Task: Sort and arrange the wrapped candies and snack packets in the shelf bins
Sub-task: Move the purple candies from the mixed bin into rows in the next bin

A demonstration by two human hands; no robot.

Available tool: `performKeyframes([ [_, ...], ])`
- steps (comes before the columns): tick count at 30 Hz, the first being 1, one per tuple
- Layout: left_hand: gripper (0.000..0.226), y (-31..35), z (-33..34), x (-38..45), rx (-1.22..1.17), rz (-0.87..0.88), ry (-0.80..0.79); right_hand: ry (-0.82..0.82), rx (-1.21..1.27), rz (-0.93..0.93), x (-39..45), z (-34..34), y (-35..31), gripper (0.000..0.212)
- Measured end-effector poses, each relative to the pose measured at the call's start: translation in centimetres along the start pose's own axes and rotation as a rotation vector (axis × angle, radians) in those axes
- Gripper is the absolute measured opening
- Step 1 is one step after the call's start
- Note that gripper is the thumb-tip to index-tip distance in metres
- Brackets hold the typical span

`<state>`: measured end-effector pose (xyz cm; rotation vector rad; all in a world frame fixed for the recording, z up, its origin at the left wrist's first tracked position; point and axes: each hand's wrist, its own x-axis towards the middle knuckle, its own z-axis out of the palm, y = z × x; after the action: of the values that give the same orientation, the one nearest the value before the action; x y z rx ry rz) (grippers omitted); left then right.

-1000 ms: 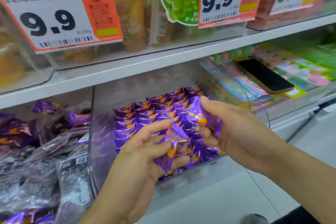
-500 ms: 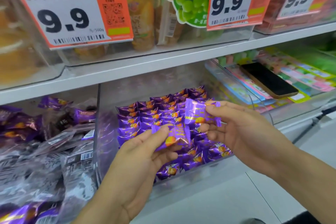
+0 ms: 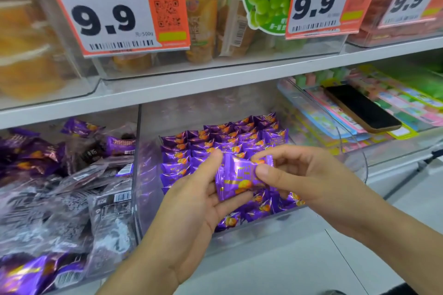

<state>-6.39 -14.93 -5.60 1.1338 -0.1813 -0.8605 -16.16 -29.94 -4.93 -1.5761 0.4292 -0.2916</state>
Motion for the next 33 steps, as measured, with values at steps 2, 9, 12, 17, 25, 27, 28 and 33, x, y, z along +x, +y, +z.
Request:
performKeyframes([
  [2, 0.029, -0.2, 0.2, -0.2, 0.084, 0.030, -0.055, -0.009, -0.063, -0.008, 0.0, 0.1, 0.3, 0.033],
  [9, 0.026, -1.3, -0.3, -0.2, 0.318, 0.123, -0.091, -0.104, -0.118, 0.011, 0.2, -0.8, 1.1, 0.047],
  [12, 0.020, -1.6, -0.4, -0.1, 0.547, 0.271, -0.025, -0.156, -0.192, -0.015, 0.4, -1.2, 1.3, 0.045],
  [17, 0.019, -1.7, -0.5, 0.0, 0.730, 0.444, 0.010, -0.160, -0.370, -0.125, 0.8, -1.3, 1.7, 0.049],
  [25, 0.032, -1.5, -0.7, 0.0, 0.668, 0.423, -0.035, -0.124, -0.411, -0.252, 1.8, -2.3, 1.2, 0.037],
  [27, 0.045, -1.8, -1.5, 0.2, 0.856, 0.394, -0.046, -0.019, -0.511, -0.291, 2.8, -3.9, 0.7, 0.036],
  [28, 0.046, -1.9, -1.8, 0.4, 0.972, 0.405, -0.080, 0.036, -0.620, -0.314, 3.5, -4.9, 0.6, 0.037],
  [33, 0.023, -2.1, -2.6, 0.4, 1.265, 0.486, -0.281, 0.077, -1.306, -0.335, 7.7, -7.4, 0.5, 0.043],
])
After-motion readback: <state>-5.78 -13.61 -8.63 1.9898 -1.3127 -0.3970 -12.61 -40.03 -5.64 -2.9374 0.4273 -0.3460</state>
